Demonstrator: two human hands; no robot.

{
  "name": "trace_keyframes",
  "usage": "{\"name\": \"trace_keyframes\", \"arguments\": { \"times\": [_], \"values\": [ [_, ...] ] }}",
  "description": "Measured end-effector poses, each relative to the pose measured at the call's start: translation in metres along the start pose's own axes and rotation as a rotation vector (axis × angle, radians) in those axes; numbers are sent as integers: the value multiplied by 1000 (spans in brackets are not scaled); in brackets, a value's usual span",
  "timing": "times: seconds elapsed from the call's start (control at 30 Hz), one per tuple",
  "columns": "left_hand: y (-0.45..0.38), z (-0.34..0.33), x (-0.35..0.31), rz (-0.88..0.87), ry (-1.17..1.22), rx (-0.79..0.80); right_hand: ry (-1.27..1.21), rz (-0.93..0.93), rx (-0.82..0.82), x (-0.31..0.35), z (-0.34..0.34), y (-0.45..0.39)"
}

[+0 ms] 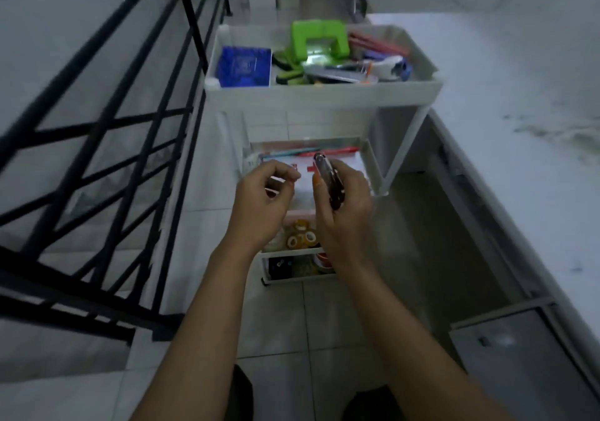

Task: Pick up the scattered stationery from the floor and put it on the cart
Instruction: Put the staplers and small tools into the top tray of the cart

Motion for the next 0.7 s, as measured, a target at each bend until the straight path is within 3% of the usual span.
{"name": "trace_keyframes", "arguments": {
  "times": [0.2,0.4,0.53,0.7],
  "values": [
    [-33,17,-80,0,-60,7,55,-74,78,70,35,-40],
    [-70,25,-128,-82,-305,-27,154,-153,230,107,60,-83],
    [-87,26,-119,122,-601,101,286,-228,387,117,67,-108],
    [-90,32,-102,280,-710,272,382,-173,464,121,65,-133]
  ]
}}
Point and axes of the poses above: each hand's wrist, its own y-axis away from the middle knuckle, its own z-axis out of the back of the hand, x = y × z, the point moved 5 cm from there along -y, towards the middle knuckle, and after that the axes turned 7 degrees about -z, right-handed, at the moved point
